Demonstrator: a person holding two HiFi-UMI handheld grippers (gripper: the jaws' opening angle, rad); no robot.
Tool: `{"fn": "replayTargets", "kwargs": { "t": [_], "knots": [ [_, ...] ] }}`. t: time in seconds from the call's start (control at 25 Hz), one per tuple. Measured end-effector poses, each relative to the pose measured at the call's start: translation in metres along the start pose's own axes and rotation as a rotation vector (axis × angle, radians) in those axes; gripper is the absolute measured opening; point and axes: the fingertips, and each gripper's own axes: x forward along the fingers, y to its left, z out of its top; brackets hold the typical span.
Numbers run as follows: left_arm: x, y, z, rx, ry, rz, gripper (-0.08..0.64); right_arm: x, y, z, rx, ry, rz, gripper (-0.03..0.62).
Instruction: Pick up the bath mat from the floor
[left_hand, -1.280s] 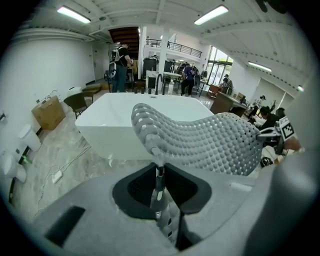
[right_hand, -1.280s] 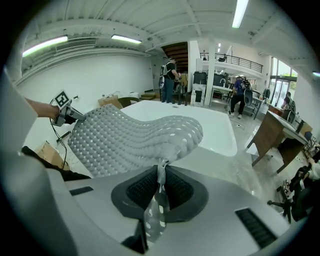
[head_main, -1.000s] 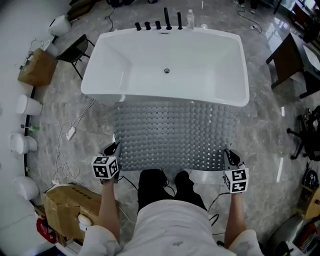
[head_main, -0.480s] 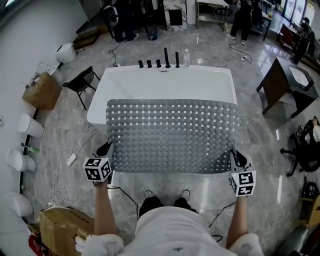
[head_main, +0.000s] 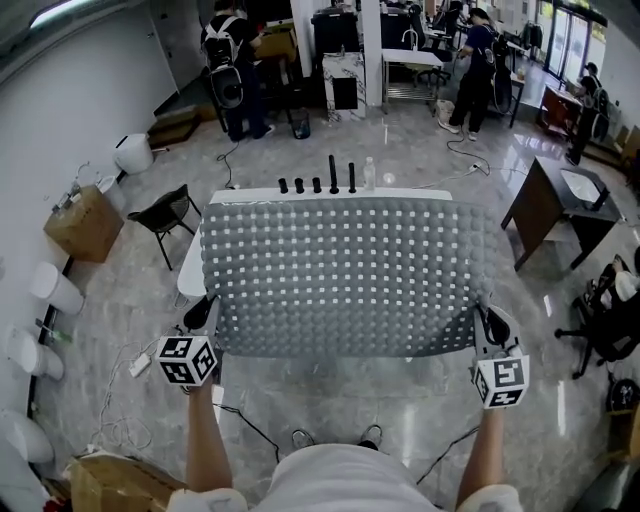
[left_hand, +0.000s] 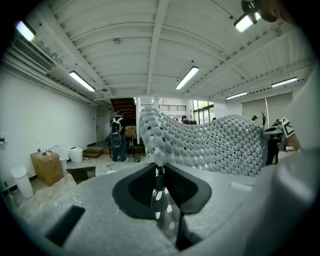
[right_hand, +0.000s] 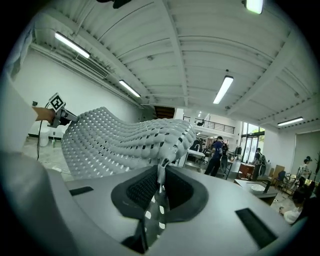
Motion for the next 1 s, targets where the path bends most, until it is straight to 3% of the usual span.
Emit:
{"fn": "replayTargets", "kwargs": {
  "t": [0.4,1.0],
  "knots": [
    [-0.017,0.028,0.060,0.038,-0.145,-0.023,0.058,-0.016,0.005,0.060,-0.010,-0.107,-0.075,0.038],
    [-0.039,0.047,0.048,0.028,-0.171,-0.023,0.058,-0.023,0.040,0.069,-0.007,-0.113,-0.079,0.037]
  ]
}}
